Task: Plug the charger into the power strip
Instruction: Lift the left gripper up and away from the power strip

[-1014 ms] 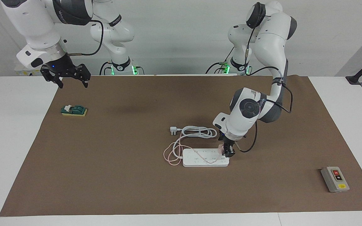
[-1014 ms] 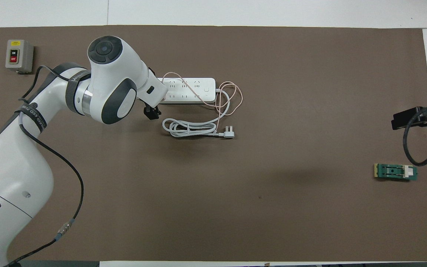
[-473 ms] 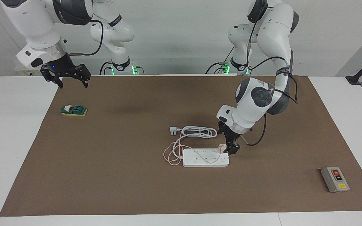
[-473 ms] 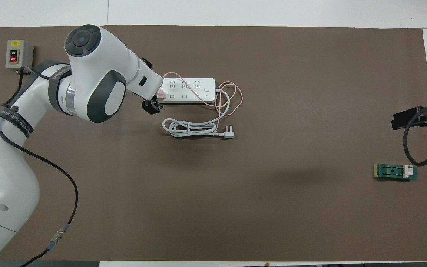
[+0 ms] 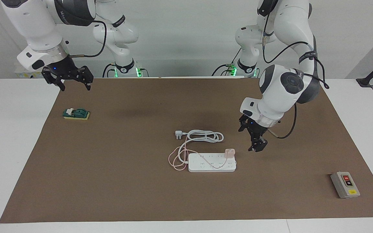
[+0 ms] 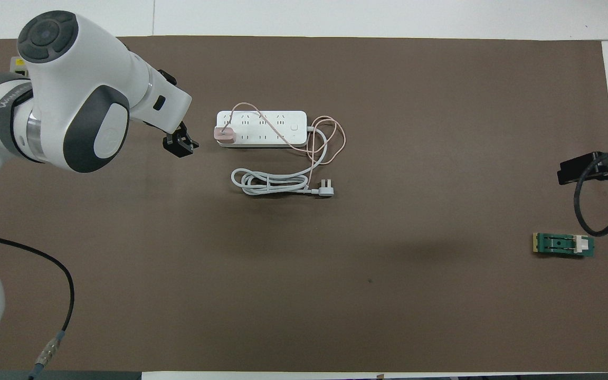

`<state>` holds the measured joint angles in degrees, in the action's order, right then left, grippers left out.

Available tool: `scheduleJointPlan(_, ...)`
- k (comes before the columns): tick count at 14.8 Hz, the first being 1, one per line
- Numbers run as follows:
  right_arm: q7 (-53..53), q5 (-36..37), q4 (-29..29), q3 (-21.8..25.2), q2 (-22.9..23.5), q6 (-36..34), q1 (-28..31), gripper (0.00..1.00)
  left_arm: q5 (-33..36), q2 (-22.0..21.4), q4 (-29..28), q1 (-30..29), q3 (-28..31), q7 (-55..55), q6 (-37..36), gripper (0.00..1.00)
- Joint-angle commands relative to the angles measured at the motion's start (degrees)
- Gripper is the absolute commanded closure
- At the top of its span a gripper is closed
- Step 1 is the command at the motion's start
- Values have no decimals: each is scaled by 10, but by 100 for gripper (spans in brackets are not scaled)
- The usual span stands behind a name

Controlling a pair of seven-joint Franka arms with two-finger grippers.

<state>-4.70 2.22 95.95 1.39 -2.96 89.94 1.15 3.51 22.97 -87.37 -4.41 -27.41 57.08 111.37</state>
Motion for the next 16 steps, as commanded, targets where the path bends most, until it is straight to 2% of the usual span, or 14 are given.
scheduleJointPlan(1, -12, 8, 3, -5, -6, -4, 7, 0, -7, -35, -10, -4, 1, -9, -39, 0)
scheduleJointPlan(6, -12, 8, 3, -5, -6, -4, 7, 0, -7, -87, -10, -40, 0, -12, -118, 0)
scheduleJointPlan(10, -12, 8, 3, -5, -6, -4, 7, 0, -8, -121, -14, -55, 1, -35, -147, 0)
scheduleJointPlan(16, -12, 8, 3, -5, -6, -4, 7, 0, -8, -133, -16, -60, 1, -133, -200, 0)
